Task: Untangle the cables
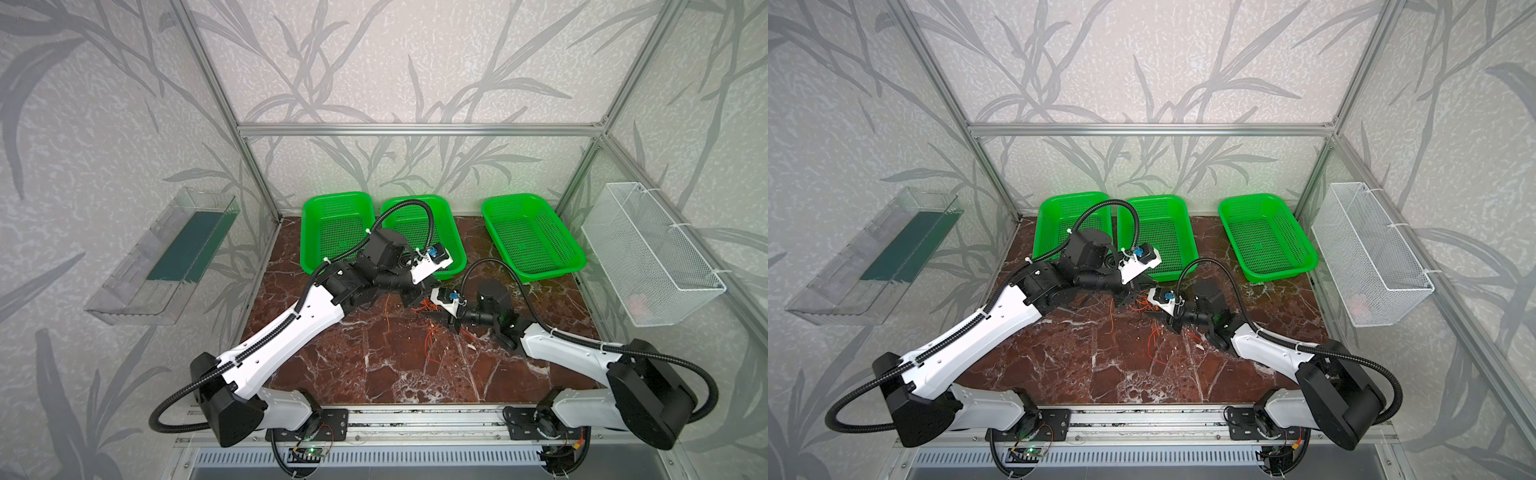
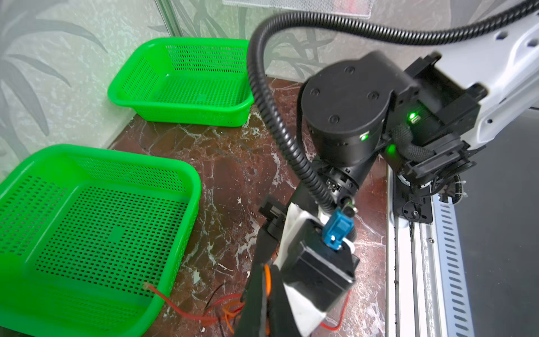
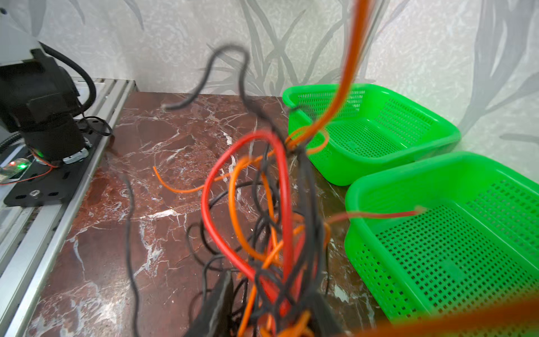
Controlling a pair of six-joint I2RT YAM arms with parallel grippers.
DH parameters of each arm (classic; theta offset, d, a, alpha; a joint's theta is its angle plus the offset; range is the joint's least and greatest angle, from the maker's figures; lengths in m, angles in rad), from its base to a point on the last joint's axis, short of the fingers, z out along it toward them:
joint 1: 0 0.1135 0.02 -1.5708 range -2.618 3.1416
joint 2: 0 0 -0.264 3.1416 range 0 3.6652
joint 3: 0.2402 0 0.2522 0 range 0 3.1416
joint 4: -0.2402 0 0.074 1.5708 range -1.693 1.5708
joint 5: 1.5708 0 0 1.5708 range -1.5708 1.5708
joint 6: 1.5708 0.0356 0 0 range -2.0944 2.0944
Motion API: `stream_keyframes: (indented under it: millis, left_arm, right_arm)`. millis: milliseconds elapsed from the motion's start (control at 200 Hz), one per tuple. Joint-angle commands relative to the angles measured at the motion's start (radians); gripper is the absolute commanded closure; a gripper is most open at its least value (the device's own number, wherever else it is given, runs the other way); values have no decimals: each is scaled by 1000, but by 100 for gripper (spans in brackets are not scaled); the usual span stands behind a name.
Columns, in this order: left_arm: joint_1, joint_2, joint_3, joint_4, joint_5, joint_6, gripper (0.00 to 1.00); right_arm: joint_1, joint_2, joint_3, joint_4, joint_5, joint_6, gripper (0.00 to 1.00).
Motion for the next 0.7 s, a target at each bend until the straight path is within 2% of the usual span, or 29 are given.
stream_keyframes:
  millis: [0,175,350,555,695]
  left_arm:
    - [11,-62,67,64,17,42,100]
    - [36,-85,48,49,0,48,100]
    - [62,-111,3,40,-16,45,100]
    - [114,-149,-91,41,-16,23,100]
    - [122,-135,-156,57,-6,7,100]
  right_arm:
    - [-5,5,-36,-92,156,33,65]
    - [-35,-45,-66,-96,251,72,69]
    - [-65,-82,-75,-106,261,129,81]
    - [-74,-117,3,-277,374,187,90]
    - [-74,-145,50,-405,311,183,88]
